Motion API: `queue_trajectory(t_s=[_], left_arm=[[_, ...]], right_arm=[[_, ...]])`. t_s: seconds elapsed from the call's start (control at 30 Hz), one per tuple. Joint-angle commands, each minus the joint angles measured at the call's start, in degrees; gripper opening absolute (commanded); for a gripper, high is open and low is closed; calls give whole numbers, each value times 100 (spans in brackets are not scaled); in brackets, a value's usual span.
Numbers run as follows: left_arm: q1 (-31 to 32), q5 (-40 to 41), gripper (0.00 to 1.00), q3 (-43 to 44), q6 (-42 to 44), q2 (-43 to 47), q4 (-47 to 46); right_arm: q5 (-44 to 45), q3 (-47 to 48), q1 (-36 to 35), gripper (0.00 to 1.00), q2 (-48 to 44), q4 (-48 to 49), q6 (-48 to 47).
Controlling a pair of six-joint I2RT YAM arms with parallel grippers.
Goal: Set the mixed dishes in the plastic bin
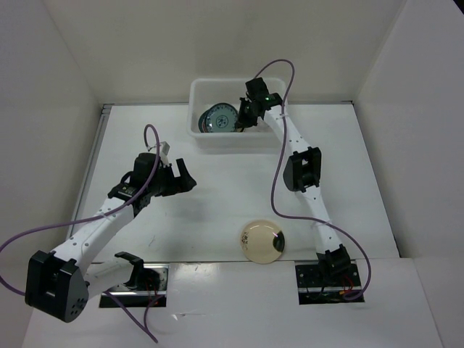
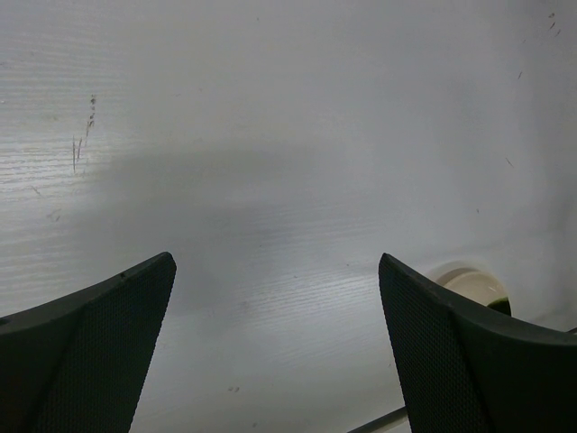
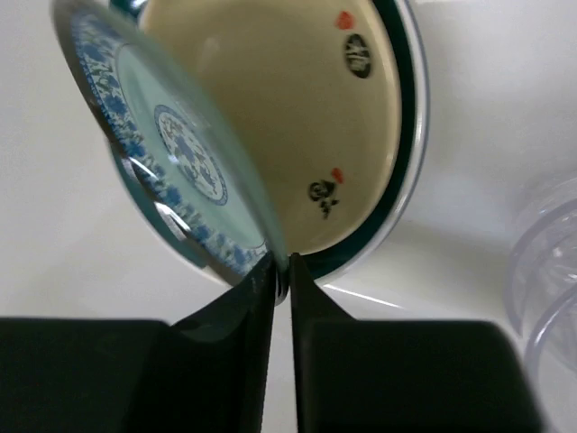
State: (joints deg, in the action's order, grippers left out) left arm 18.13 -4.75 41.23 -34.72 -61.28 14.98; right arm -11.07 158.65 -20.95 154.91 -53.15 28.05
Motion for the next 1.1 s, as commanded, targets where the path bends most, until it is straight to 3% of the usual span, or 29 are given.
queue_trajectory(t_s=[0.0,0.17,0.4,0.57,0.63,0.8,1.07], left_arm=[[-29,18,100,95,44,98,-57],[-29,71,100,95,44,98,-57],[-29,71,100,95,44,98,-57],[-29,18,100,95,44,98,-110],[-29,18,100,95,44,160,-110],[-29,-104,100,95,44,213,-162],[-29,-219,100,95,44,107,-162]], right_arm=[[342,245,12,17,232,85,-28],[342,350,12,47,163,85,-28],[465,412,12,49,-697,15,-133],[579,-16,12,62,-2127,-91,-265],[746,-885,12,65,-2674,-12,-327],[1273,-4347,12,70,-4912,936,-204],[1072,-8432,65,71,-6885,850,753]])
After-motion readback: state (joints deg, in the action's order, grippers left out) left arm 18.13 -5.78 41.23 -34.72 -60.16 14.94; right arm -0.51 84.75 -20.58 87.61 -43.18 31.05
